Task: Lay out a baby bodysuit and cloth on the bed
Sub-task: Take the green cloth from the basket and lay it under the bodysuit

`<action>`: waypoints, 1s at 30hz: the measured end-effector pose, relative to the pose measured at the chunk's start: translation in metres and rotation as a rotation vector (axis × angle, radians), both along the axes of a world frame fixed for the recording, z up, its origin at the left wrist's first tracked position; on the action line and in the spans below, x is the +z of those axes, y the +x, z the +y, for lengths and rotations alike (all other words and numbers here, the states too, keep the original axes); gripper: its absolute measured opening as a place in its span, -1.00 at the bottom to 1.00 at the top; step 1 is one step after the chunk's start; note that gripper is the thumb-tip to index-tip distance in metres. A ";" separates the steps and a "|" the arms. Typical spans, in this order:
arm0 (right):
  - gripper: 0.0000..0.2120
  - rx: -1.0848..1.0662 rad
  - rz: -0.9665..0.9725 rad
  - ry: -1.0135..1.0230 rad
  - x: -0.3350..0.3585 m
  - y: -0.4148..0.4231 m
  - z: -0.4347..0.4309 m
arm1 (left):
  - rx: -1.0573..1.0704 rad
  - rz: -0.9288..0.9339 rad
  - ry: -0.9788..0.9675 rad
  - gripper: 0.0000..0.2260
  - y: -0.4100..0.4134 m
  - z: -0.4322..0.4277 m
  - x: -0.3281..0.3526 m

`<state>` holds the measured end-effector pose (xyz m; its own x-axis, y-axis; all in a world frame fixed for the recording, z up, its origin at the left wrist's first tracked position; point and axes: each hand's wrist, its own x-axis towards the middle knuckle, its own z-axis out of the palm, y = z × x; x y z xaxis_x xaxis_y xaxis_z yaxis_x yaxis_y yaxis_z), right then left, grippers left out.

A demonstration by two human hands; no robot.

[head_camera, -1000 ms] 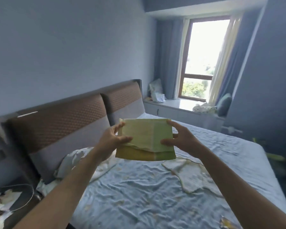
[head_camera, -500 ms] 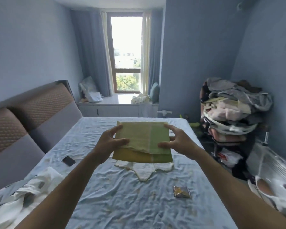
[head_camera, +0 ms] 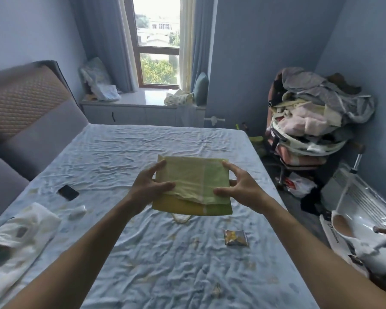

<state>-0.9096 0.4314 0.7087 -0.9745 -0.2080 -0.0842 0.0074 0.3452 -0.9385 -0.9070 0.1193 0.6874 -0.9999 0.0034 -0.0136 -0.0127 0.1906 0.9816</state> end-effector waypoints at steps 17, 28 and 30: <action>-0.08 -0.004 -0.284 0.037 -0.465 -0.084 -0.027 | 0.035 -0.252 -0.041 -0.14 -0.068 0.000 -0.454; 0.00 0.091 -0.120 0.450 -0.659 -0.093 -0.044 | 0.015 -0.097 -0.506 -0.14 -0.076 -0.019 -0.653; -0.03 0.099 -0.052 0.551 -0.658 -0.092 -0.049 | -0.010 -0.026 -0.627 -0.17 -0.073 -0.021 -0.653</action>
